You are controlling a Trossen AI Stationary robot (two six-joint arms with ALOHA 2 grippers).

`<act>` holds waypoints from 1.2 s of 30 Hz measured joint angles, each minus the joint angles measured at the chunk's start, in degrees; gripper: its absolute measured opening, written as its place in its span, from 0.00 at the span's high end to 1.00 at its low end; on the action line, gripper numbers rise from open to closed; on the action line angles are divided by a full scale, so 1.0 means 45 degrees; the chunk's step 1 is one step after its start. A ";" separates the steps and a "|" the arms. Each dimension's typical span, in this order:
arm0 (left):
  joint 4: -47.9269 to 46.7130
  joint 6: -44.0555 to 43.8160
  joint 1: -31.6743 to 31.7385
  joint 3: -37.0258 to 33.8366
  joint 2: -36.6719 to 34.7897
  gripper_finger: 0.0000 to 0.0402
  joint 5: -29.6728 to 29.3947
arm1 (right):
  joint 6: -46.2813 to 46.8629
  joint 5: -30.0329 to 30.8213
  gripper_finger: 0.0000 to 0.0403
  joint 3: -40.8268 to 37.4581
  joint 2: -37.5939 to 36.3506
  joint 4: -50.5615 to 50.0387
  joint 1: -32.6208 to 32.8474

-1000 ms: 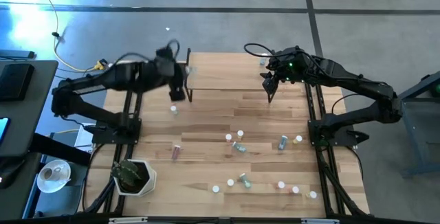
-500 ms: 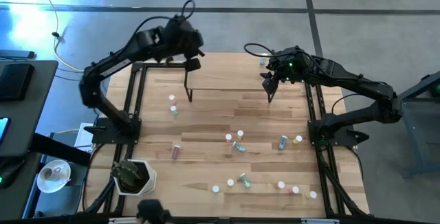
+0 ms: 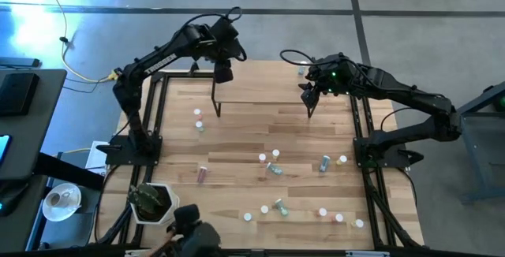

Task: Pick and place medicine bottles onto shelf by color
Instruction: Put the green pill bottle on the shelf

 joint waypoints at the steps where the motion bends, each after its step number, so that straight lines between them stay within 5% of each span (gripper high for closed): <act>1: -0.0114 -0.0094 0.0161 0.0000 0.0072 0.71 0.0187 | 0.0000 -0.0001 0.55 0.0000 0.0000 -0.0001 0.0000; 7: -0.0230 -0.0566 0.0886 0.0000 0.0291 0.71 0.2336 | 0.0000 -0.0001 0.55 0.0000 0.0000 0.0000 0.0005; 15: -0.0610 -0.1317 0.1355 0.0003 0.0416 0.71 0.3116 | 0.0005 0.0000 0.55 0.0010 0.0112 0.0015 0.0000; 36: -0.0723 -0.1737 0.1381 0.0015 0.1534 0.71 0.2889 | 0.0001 0.0004 0.55 0.0010 0.0214 -0.0005 0.0005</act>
